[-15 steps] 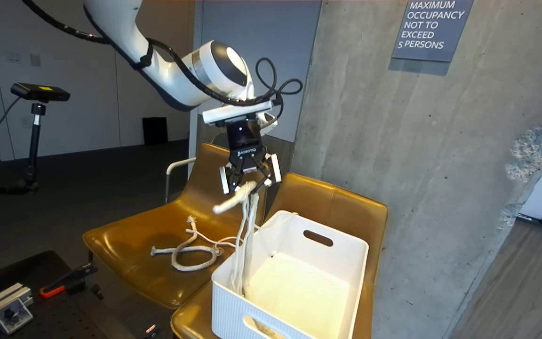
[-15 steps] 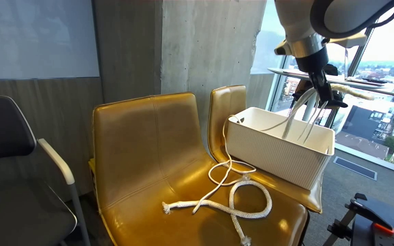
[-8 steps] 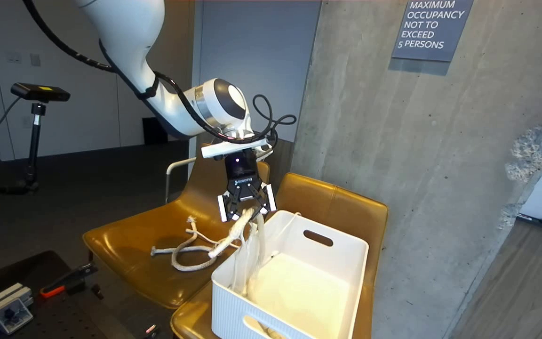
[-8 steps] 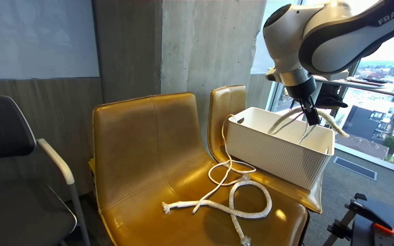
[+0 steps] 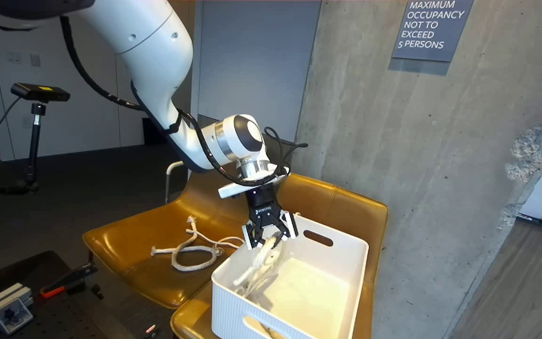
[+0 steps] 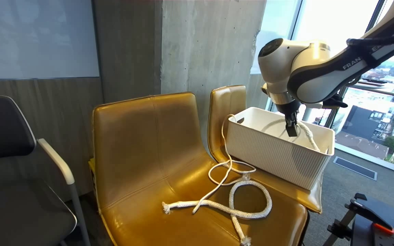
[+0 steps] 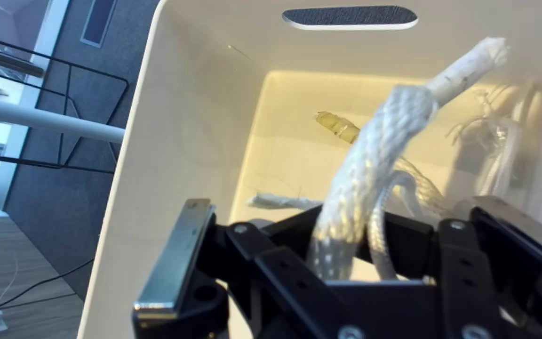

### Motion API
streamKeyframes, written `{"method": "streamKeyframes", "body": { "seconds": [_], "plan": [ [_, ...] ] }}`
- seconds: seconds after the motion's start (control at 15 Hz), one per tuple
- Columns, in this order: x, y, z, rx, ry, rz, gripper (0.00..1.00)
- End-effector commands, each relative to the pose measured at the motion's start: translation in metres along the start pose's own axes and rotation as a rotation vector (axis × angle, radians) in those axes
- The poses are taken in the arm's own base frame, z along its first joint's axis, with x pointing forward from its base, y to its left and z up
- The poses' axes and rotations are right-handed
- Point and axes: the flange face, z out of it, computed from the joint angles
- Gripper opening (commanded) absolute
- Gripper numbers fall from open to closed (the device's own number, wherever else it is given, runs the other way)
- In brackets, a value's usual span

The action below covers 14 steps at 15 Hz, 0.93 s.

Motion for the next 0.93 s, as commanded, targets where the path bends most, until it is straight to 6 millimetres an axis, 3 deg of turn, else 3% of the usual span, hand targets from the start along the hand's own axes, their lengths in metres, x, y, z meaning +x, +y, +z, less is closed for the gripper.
{"method": "streamKeyframes", "body": {
  "seconds": [0.0,0.33,0.4,0.67,0.87],
  "plan": [
    [0.015,0.032,0.02,-0.039,0.003,0.107,0.0],
    [0.031,0.062,0.032,-0.044,0.001,0.171,0.0],
    [0.035,0.062,0.032,-0.04,0.007,0.172,0.18],
    [0.046,0.05,0.035,0.001,0.017,0.131,0.48],
    [0.045,0.043,0.016,0.016,0.046,0.122,0.69]
  ]
}}
